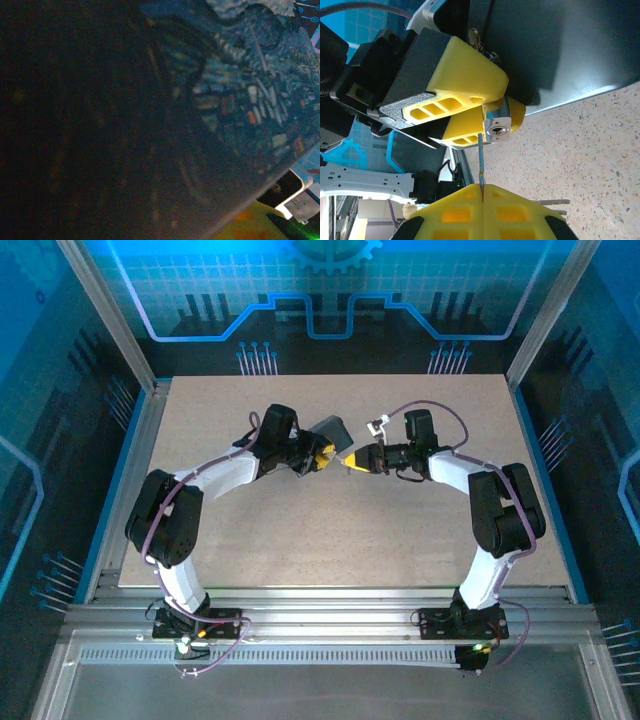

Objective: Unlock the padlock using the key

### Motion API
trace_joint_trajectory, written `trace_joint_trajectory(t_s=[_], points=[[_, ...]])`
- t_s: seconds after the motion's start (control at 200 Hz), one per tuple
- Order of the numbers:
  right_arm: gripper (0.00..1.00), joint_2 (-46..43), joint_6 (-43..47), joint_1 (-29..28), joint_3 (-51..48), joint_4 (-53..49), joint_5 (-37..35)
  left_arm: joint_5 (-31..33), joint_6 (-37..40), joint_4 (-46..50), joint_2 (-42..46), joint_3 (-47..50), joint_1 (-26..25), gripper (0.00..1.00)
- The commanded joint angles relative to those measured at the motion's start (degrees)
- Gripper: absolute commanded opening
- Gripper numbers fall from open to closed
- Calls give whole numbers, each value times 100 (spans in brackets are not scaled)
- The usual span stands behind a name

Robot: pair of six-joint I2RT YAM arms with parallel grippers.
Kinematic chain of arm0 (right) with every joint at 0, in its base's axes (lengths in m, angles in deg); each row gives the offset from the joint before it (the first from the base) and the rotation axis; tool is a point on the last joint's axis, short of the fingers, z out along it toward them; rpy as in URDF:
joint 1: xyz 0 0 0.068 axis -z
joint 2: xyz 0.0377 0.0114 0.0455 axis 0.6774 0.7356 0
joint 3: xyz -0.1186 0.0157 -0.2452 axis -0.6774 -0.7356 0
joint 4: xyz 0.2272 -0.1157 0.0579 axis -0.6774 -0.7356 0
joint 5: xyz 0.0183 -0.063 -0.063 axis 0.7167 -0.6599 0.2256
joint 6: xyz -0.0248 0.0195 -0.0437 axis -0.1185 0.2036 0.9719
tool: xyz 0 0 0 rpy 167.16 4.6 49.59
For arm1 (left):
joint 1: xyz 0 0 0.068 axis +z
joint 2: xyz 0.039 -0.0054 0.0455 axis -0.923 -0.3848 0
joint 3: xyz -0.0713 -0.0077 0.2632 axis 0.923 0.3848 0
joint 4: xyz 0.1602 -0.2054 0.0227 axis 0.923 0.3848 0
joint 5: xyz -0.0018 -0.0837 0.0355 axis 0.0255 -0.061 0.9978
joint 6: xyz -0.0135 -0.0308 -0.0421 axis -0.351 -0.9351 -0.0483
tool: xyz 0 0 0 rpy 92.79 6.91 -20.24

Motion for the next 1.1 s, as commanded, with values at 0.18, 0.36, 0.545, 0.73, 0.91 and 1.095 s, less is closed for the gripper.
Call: trace_joint_trajectory(t_s=[0.18,0.36,0.545,0.73,0.91,1.095], points=[[0,78,300,-61,237,-396,65,-187,-49,-449,356,41,61,5],[0,101,356,-118,316,-464,9,-208,-64,-493,375,56,62,5],[0,103,386,-176,338,-454,-37,-216,-81,-466,403,69,60,5],[0,82,510,-182,334,-573,-139,-262,-104,-470,393,55,68,5],[0,75,599,-177,352,-643,-217,-271,-69,-406,405,31,92,5],[0,124,538,-114,321,-552,-268,-271,-11,-312,403,8,89,4]])
